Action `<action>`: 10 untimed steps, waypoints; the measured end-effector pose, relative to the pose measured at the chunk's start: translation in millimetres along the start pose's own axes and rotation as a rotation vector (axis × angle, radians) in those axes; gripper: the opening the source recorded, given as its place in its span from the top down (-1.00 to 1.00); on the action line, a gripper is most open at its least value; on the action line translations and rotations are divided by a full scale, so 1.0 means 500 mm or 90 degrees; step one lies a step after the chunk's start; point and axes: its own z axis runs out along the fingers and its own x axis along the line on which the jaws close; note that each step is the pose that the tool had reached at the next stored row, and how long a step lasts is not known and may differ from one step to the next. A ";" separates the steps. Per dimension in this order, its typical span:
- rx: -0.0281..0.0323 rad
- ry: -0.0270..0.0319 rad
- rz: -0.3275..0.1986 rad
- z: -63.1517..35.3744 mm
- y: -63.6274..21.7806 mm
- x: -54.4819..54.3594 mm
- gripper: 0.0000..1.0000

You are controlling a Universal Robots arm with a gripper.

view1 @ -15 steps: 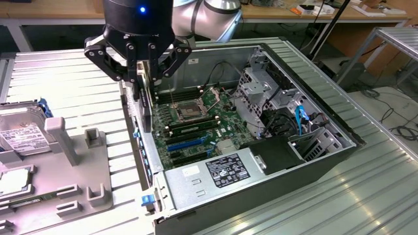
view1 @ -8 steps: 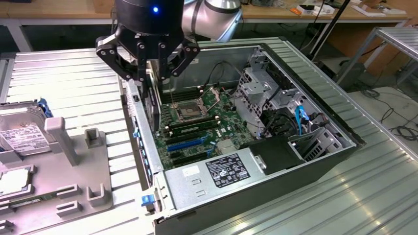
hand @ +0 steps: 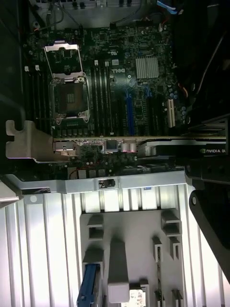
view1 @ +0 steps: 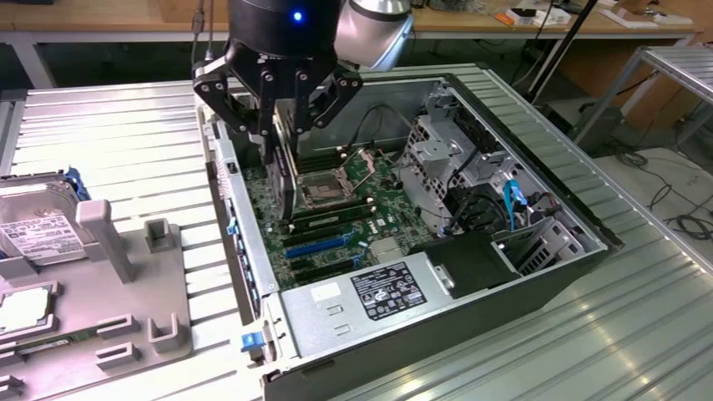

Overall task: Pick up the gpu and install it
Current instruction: 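Pick up the gpu and move the gpu toward the slot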

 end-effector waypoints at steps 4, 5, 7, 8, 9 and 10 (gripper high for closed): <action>-0.0001 0.0000 0.000 0.001 0.002 -0.021 0.46; 0.0000 0.0000 0.000 0.001 0.002 -0.025 0.46; -0.0001 0.0000 0.000 0.001 0.003 -0.034 0.46; 0.0000 0.0000 0.000 0.001 0.003 -0.037 0.46; -0.0001 0.0000 0.000 0.001 0.003 -0.045 0.46; -0.0001 0.0000 0.000 0.001 0.004 -0.051 0.46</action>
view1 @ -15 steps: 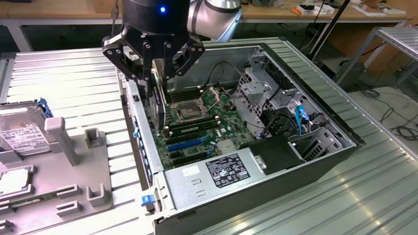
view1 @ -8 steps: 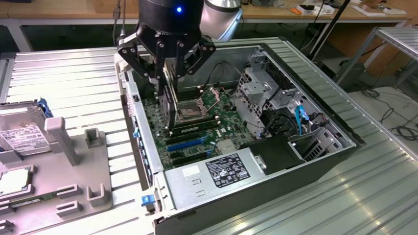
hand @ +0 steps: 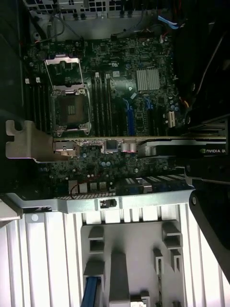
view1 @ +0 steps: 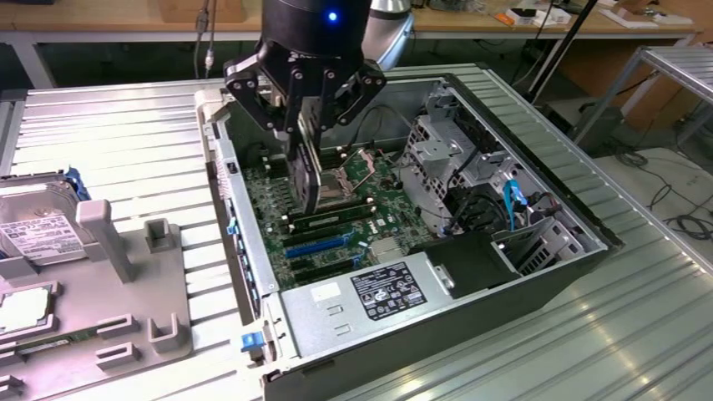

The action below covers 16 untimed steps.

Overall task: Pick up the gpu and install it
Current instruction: 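Pick up the gpu and move the gpu toward the slot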

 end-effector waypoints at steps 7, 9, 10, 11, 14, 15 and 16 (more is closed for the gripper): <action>0.0001 0.0000 0.000 0.001 0.003 -0.037 0.46; 0.0000 0.0000 0.000 0.001 0.003 -0.046 0.46; 0.0000 0.0000 0.000 0.001 0.004 -0.052 0.46; 0.0000 0.0000 0.000 0.001 0.004 -0.058 0.46; 0.0001 0.0000 0.000 0.002 0.006 -0.073 0.46; 0.0000 0.0000 0.000 0.002 0.006 -0.077 0.46; 0.0000 0.0000 0.000 0.002 0.006 -0.083 0.46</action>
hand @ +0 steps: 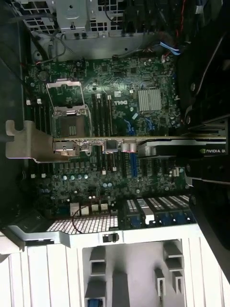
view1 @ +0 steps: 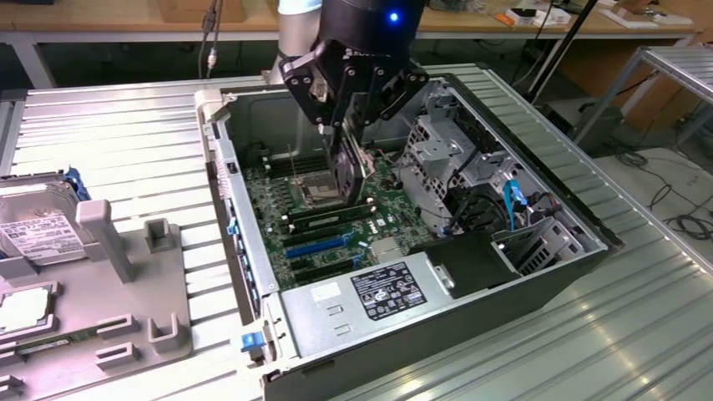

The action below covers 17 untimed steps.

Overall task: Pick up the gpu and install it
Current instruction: 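Pick up the gpu and move the gpu toward the slot, then insert the gpu into the slot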

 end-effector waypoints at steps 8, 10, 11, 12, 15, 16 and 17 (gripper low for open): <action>0.0000 0.0000 0.000 0.001 0.003 -0.038 0.46; 0.0000 0.0000 0.000 0.001 0.003 -0.038 0.46; 0.0000 0.0000 0.000 0.001 0.003 -0.038 0.46; 0.0000 0.0000 0.000 0.001 0.003 -0.038 0.46; 0.0000 0.0000 0.000 0.001 0.003 -0.038 0.46; 0.0001 0.0000 0.000 0.001 0.003 -0.038 0.46; 0.0000 0.0000 0.000 0.001 0.003 -0.038 0.46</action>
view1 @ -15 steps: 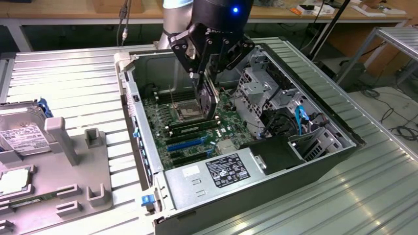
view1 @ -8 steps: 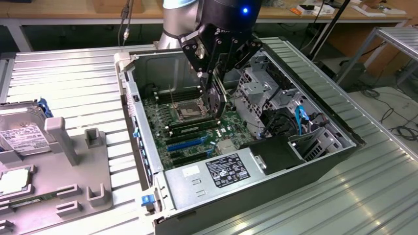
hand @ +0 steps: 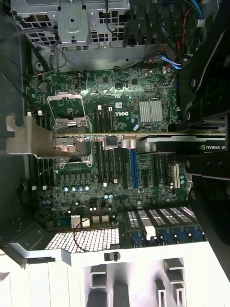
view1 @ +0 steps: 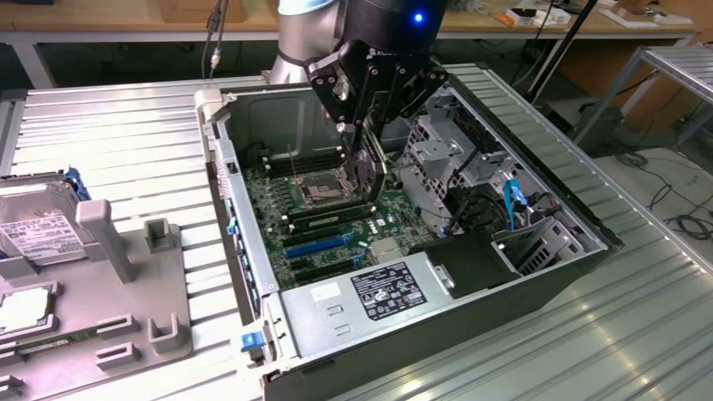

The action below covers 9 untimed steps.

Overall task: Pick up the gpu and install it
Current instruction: 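Insert the gpu into the slot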

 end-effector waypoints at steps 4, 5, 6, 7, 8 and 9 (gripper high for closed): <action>0.0000 0.0000 0.000 0.000 0.000 0.000 0.46; 0.0000 0.0000 0.000 0.000 0.000 0.000 0.46; -0.0001 0.0002 -0.004 0.000 0.000 0.000 0.46; -0.0001 0.0003 -0.007 0.000 0.000 0.000 0.46; -0.0002 0.0004 -0.009 0.000 0.000 0.000 0.46; -0.0003 0.0006 -0.014 0.000 0.000 0.000 0.46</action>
